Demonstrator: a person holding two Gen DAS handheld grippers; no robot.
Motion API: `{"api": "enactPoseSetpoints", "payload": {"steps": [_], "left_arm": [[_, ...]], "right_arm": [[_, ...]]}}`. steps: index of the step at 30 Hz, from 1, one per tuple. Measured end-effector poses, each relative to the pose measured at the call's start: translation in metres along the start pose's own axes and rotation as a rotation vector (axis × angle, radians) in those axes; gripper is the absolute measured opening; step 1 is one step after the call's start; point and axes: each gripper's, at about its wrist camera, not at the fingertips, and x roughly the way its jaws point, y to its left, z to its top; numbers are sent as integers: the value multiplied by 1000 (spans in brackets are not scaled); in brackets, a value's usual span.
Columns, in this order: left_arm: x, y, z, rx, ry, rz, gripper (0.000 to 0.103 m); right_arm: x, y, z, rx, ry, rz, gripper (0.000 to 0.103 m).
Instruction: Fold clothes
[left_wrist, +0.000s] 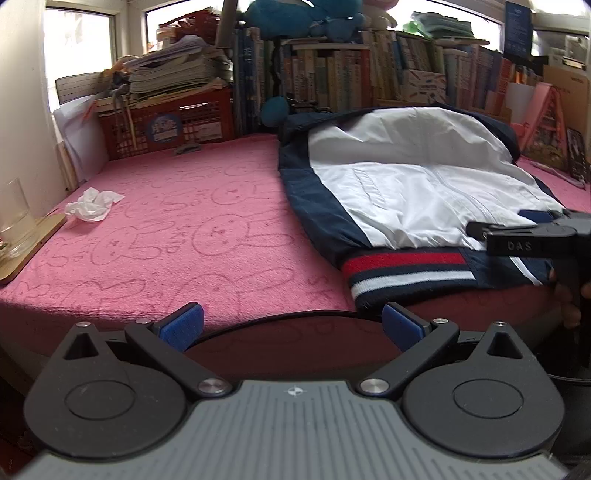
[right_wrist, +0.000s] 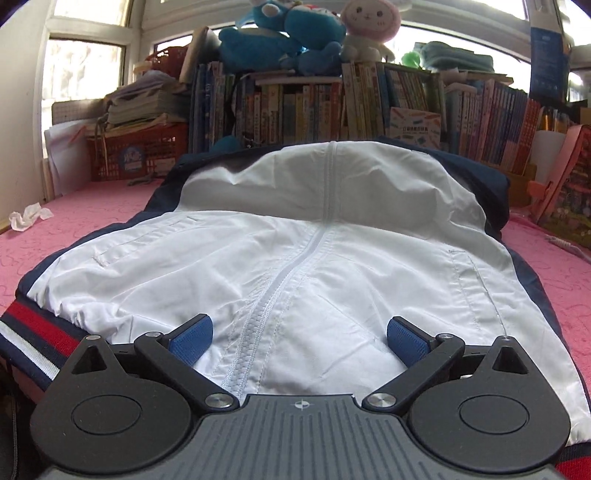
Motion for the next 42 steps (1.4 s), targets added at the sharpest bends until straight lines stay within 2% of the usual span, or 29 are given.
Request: {"api": "enactPoseSetpoints", "payload": {"steps": [3,6,10,12,16,17,20,22,25,27,29,35,37,40,42], "left_arm": [[4,-13,-5,66,8,-49,103],[15,-26,-4,85,-8,-64,103],[38,-28,2,53,-13,28,103],[39,-17,5,-5,-20,23,103],[27,5,2,-32,17,98,103],[21,11,3,-42,20,90,103],[2,28,17,-57,-18,108,103],[-9,42,37,-101,-77,60,103],[-4,49,69,-184,-151,-66,103],[12,37,89,-180,-184,-127,103],[39,15,104,-138,-182,-147,103],[113,-29,123,-115,-95,-205,103],[129,-37,121,-86,-72,-179,103],[146,-45,108,-17,-2,-101,103],[154,-46,97,9,44,-78,103]], "right_arm": [[-1,1,-1,-5,-4,-8,102],[0,1,-1,-4,-4,-10,103],[0,1,-2,-8,-7,-12,103],[-1,1,-2,-10,-6,-10,103],[-1,-4,2,-9,20,8,103],[-1,-6,4,-8,35,18,102],[-8,-23,15,1,49,44,101],[-13,-39,24,7,34,43,101],[-13,-58,36,6,12,27,101],[-10,-65,42,0,0,9,101],[-5,-69,46,-10,-7,-13,101],[-3,-86,64,-38,-36,-34,101],[0,-95,77,-44,-49,-44,101],[21,-108,116,-74,-90,-78,101],[41,-112,144,-100,-113,-107,101]]}}
